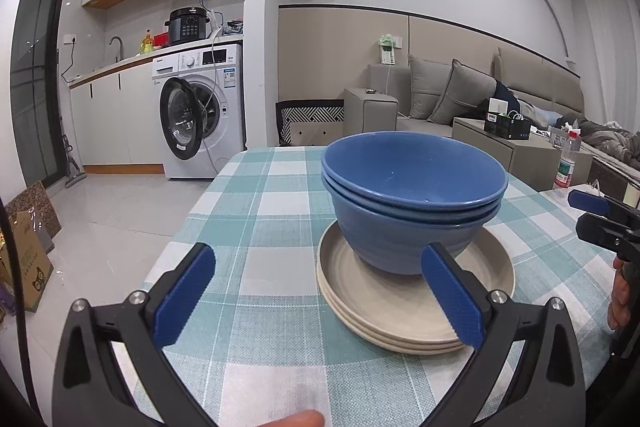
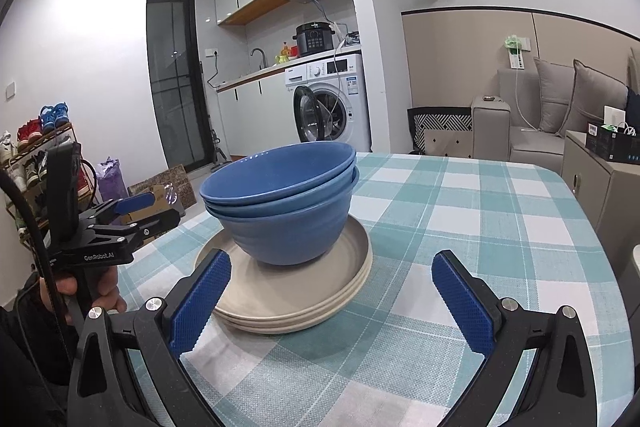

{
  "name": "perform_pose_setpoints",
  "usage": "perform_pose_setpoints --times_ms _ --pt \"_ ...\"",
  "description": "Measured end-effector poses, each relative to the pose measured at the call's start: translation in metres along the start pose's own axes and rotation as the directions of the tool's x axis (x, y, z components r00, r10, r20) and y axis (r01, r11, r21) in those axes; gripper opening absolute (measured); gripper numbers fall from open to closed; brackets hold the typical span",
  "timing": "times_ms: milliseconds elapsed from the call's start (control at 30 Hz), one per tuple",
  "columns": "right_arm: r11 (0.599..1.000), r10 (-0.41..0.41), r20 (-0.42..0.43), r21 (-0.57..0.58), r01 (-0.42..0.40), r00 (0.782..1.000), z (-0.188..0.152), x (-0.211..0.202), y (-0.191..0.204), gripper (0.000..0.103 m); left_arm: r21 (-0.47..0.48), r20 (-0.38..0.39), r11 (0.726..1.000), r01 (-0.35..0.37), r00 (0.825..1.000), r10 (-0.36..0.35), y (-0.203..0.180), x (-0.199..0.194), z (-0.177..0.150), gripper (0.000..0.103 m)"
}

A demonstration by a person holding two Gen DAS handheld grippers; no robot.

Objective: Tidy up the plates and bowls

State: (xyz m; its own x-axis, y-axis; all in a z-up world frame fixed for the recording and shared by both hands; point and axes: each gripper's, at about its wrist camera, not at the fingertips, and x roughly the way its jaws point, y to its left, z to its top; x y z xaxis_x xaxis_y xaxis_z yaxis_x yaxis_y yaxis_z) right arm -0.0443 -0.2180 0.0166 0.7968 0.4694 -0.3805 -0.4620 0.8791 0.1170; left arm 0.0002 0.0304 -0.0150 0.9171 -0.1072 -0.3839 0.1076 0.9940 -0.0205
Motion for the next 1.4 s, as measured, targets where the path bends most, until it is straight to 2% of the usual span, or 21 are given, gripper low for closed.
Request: perform_pose_setpoints --times_ms 367,1400 --pt "0.996 0.005 0.009 -0.085 -0.005 1.0 -0.007 0.0 0.018 0.102 0.004 0.018 1.0 0.015 1.0 -0.015 -0.002 -0.001 -0.007 0.103" --pt "0.997 0.013 0.017 -0.077 -0.011 1.0 -0.009 -0.002 0.019 0.102 0.004 0.019 0.999 0.034 0.999 -0.034 -0.004 0.0 -0.01 0.103"
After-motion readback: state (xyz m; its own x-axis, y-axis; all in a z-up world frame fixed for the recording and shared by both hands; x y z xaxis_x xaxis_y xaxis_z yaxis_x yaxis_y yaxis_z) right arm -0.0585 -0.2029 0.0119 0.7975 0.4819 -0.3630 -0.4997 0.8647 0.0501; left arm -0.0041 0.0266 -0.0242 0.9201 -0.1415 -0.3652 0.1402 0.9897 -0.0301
